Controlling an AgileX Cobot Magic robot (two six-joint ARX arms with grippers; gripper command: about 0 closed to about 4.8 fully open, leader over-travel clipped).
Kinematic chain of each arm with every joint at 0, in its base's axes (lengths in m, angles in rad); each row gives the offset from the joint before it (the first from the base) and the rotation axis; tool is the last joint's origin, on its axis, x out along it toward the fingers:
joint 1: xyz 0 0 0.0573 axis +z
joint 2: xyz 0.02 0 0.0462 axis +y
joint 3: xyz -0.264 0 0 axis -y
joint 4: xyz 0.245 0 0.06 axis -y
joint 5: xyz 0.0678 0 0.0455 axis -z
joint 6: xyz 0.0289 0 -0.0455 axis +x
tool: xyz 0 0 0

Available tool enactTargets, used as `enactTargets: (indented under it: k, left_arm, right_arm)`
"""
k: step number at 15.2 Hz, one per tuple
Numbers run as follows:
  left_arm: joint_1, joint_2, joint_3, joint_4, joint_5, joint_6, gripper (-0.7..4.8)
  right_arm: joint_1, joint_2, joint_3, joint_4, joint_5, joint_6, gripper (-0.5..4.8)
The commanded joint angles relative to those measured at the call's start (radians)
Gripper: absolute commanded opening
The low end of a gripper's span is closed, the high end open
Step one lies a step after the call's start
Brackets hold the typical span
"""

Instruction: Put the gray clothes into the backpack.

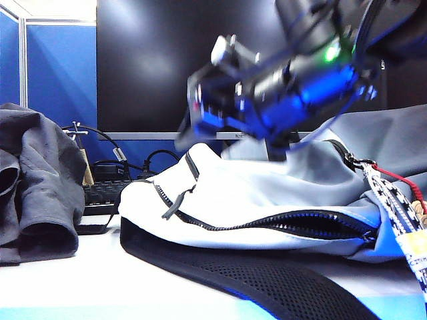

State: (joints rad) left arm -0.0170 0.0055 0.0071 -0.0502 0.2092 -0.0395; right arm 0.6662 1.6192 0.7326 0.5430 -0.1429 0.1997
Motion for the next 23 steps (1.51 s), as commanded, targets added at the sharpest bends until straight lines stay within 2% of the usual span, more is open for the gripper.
enactTargets:
  k: [1, 3, 4, 6, 7, 10, 11, 13, 15, 16, 17, 18, 19, 21, 22, 23]
  left_arm:
    - [0.0, -0.002, 0.001, 0.006, 0.017, -0.024, -0.05]
    - [0.0, -0.002, 0.001, 0.006, 0.02, -0.025, -0.05]
    - [0.0, -0.002, 0.001, 0.006, 0.021, -0.031, -0.05]
    - [0.0, -0.002, 0.001, 0.007, 0.024, -0.047, -0.05]
    - [0.0, -0.002, 0.001, 0.007, 0.023, -0.047, -0.05]
    - [0.0, -0.002, 0.001, 0.009, 0.034, -0.047, -0.05]
    - [0.0, -0.002, 0.001, 0.024, 0.046, -0.047, -0.05]
    - [0.0, -0.002, 0.001, 0.068, 0.122, -0.049, -0.05]
    - [0.0, -0.002, 0.001, 0.139, 0.235, -0.089, -0.05]
    - [0.0, -0.002, 0.001, 0.162, 0.24, -0.11, -0.06]
    - [0.0, -0.002, 0.001, 0.164, 0.228, -0.16, -0.06]
    - [0.0, -0.002, 0.001, 0.163, 0.198, -0.213, -0.06]
    - [0.0, -0.002, 0.001, 0.163, 0.163, -0.263, -0.05]
    - [0.0, -0.002, 0.001, 0.154, 0.078, -0.286, -0.03]
    - [0.0, -0.002, 0.001, 0.119, -0.059, -0.287, 1.04]
    - [0.0, -0.002, 0.001, 0.094, -0.157, -0.296, 3.05]
  right_arm:
    - [0.025, 0.07, 0.071, 0.01, 0.019, -0.005, 4.14]
    - [0.033, 0.11, 0.114, -0.001, 0.034, -0.005, 2.09]
    - [0.032, 0.129, 0.156, -0.049, 0.042, 0.035, -0.19]
    - [0.021, 0.133, 0.198, -0.096, 0.061, 0.115, -0.05]
    - [0.005, 0.13, 0.208, -0.095, 0.032, 0.185, -0.05]
    - [-0.071, 0.111, 0.217, -0.006, -0.16, 0.383, -0.05]
    - [-0.112, 0.101, 0.217, 0.09, -0.295, 0.501, -0.05]
    - [-0.176, 0.098, 0.217, 0.31, -0.466, 0.721, -0.05]
    - [-0.24, 0.098, 0.217, 0.599, -0.527, 0.983, -0.05]
    - [-0.266, 0.098, 0.217, 0.734, -0.531, 1.101, -0.05]
    - [-0.294, 0.098, 0.217, 0.843, -0.531, 1.194, -0.05]
    - [-0.314, 0.091, 0.217, 0.872, -0.542, 1.248, -0.05]
    - [-0.341, 0.082, 0.217, 0.871, -0.573, 1.259, -0.05]
    - [-0.356, 0.081, 0.217, 0.872, -0.616, 1.27, -0.05]
    - [-0.359, 0.081, 0.217, 0.872, -0.645, 1.27, -0.05]
    - [-0.358, 0.081, 0.217, 0.872, -0.655, 1.27, -0.05]
